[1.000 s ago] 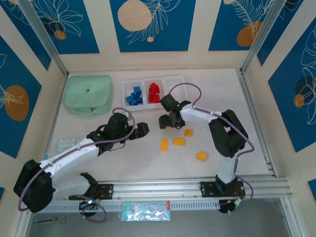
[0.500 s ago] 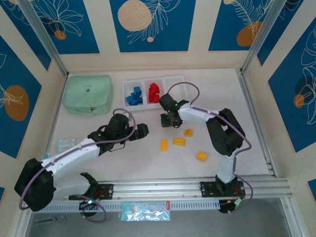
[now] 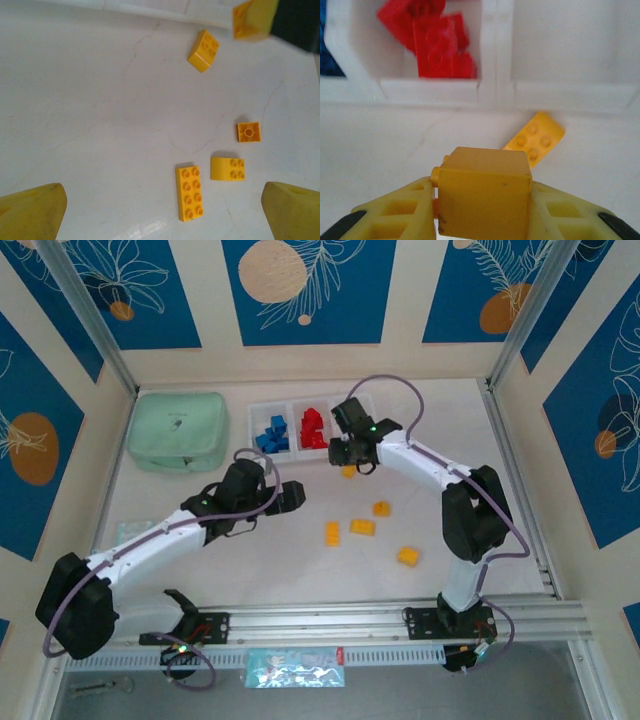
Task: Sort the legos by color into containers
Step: Place the lego in the container.
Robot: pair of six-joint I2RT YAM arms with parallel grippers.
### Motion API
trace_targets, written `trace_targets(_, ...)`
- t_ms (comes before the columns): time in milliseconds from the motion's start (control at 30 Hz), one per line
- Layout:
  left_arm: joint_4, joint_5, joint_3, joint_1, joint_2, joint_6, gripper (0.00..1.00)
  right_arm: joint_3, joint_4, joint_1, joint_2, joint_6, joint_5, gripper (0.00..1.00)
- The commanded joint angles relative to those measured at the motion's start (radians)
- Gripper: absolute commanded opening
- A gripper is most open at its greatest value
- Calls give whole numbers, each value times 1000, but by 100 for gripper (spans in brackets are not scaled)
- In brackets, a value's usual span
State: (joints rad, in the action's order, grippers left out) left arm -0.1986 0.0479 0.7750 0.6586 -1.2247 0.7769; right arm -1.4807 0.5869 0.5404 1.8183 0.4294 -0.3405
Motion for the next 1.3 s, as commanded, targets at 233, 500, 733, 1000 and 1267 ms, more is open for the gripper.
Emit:
trace_targets(233,17,45,97,-48,-84,-24,99,-295,13,-100,235,-67,-45,37)
trace_targets(500,16,71,114,-86,-109,-23,99,-566,88,-151,450,-91,-26,41)
trace_targets(733,12,72,117,-94,-98,-28,99,-661,131,-156,474,-102,-25,55)
trace_targets(1000,-18,90,122,-93,-64,-44,99,-454,83,-133,281,-84,-11,57)
trace_targets(1267,-34,113,50,-83,31,-34,99,-82,43,-84,52,40,26,64)
